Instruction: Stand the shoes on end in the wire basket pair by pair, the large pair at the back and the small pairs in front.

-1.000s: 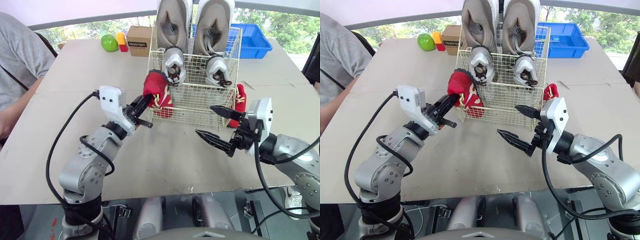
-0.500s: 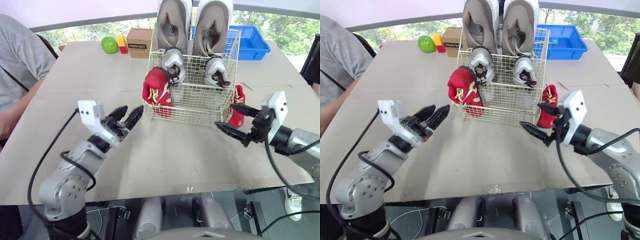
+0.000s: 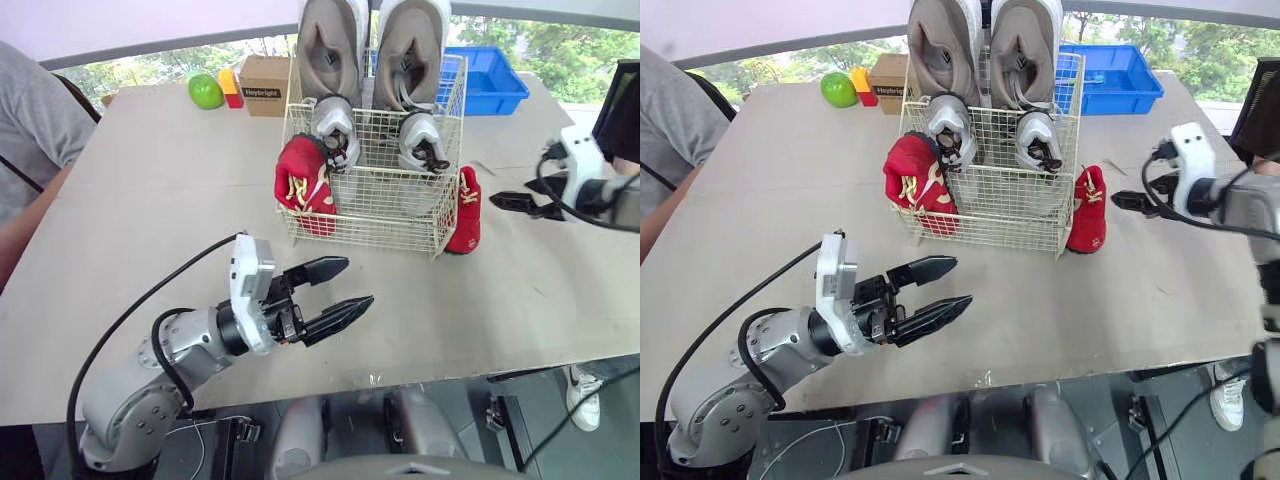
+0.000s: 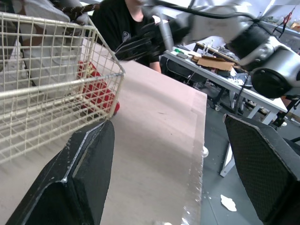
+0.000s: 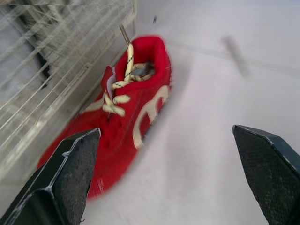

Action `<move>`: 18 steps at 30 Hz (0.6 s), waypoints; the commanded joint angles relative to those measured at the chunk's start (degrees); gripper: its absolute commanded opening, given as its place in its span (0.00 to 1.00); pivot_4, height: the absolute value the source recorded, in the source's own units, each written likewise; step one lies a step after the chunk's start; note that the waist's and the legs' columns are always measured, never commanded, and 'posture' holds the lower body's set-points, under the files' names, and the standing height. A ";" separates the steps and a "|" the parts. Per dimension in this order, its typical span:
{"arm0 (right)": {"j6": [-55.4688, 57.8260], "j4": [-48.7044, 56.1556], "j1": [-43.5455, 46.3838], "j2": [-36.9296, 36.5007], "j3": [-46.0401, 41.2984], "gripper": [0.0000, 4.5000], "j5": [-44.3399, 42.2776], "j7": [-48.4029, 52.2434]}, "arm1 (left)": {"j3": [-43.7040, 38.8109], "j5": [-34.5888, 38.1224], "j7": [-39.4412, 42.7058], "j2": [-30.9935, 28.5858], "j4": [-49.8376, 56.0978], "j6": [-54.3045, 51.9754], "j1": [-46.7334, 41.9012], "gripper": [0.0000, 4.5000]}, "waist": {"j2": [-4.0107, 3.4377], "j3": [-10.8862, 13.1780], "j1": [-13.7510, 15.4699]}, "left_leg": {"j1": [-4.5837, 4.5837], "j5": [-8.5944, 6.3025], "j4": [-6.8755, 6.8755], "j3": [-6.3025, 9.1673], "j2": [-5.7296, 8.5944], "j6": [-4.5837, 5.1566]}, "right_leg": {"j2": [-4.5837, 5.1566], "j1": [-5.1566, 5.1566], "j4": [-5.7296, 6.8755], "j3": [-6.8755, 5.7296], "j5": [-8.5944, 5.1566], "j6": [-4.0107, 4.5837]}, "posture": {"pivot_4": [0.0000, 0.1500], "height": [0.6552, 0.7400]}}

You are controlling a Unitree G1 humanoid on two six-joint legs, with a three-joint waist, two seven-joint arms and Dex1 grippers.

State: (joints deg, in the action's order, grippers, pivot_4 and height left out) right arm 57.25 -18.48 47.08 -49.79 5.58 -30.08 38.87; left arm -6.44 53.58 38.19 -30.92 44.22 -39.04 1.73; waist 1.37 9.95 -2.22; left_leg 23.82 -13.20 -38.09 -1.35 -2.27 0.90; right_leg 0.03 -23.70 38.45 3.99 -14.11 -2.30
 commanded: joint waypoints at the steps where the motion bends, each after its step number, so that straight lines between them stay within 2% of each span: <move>1: -3.95 -12.72 5.94 3.92 4.87 0.86 6.40 5.49 | 0.48 -1.14 -1.18 0.40 0.89 2.38 -0.41 0.91 | 0.00 0.00 0.12 | 0.03 -0.01 0.02 0.03 0.00 0.01 | 0.00 0.00 -0.07 -0.05 0.01 -0.02 | 1.00 1.00; 2: -6.48 -16.97 7.51 5.32 6.47 0.80 8.76 6.68 | 0.69 -1.47 -1.59 0.55 0.91 2.69 -0.42 0.91 | -0.06 0.04 0.02 | 0.05 -0.02 0.04 0.04 -0.01 0.02 | 0.01 0.01 -0.13 -0.06 0.02 -0.03 | 1.00 1.00; 4: -8.96 -24.15 10.59 7.44 6.75 0.56 10.97 8.77 | 1.10 -1.83 -2.44 0.97 1.04 3.06 -0.49 0.91 | -0.07 0.04 0.00 | 0.09 -0.03 0.11 0.01 0.00 0.03 | 0.01 0.00 -0.31 -0.03 0.03 -0.04 | 1.00 1.00; 6: -11.62 -28.77 12.61 8.29 7.51 0.38 13.88 9.81 | 1.25 -2.23 -2.82 1.01 1.27 3.50 -0.12 0.91 | -0.06 0.04 -0.01 | 0.10 -0.03 0.12 0.02 0.00 0.04 | 0.05 0.03 -0.38 -0.03 0.04 -0.05 | 1.00 1.00; 9: -12.28 -27.91 12.31 6.16 5.75 0.08 14.78 12.76 | 1.27 -2.63 -2.99 1.24 1.28 4.58 1.17 0.91 | -0.05 0.03 0.10 | 0.09 -0.04 0.11 0.02 0.03 0.05 | 0.10 0.07 -0.41 -0.03 0.06 -0.05 | 1.00 1.00; 10: -11.49 -25.57 10.98 4.69 4.29 0.01 14.31 13.22 | 1.70 -2.98 -2.87 1.32 1.08 4.98 1.38 0.91 | -0.06 0.04 0.25 | 0.09 -0.04 0.11 0.02 0.04 0.06 | 0.12 0.07 -0.41 -0.02 0.06 -0.04 | 1.00 1.00; 13: -8.77 -17.56 6.31 1.16 -1.62 0.01 11.35 13.55 | 2.94 -3.94 -2.43 1.48 0.21 5.81 0.96 0.91 | -0.08 0.05 1.28 | 0.11 -0.04 0.10 0.02 0.04 0.06 | 0.17 0.07 -0.40 -0.03 0.05 -0.04 | 1.00 1.00; 16: -3.57 4.52 -7.34 -3.99 -18.21 0.01 4.07 11.72 | 3.54 -4.10 -1.13 1.55 -1.86 6.54 -0.37 0.91 | -0.20 0.11 2.06 | 0.19 -0.05 0.12 0.09 0.05 0.07 | 0.17 0.04 -0.43 -0.12 0.04 -0.06 | 1.00 1.00; 18: -2.06 18.66 -14.37 -1.03 -31.70 0.01 -3.47 9.74 | 4.09 -4.24 -0.29 1.59 -3.00 6.85 -1.03 0.91 | -0.33 0.14 2.21 | 0.28 -0.06 0.18 0.13 0.06 0.08 | 0.13 -0.01 -0.47 -0.16 0.01 -0.13 | 1.00 1.00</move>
State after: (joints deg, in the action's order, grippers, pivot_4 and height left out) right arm 54.36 -12.12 33.24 -51.60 -14.80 -26.38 49.69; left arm -2.69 49.45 36.67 -29.54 40.89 -33.60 1.54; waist 1.04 10.08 0.00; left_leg 24.10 -13.26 -37.88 -1.23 -2.21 0.98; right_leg 0.14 -23.72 37.98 3.85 -14.11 -2.44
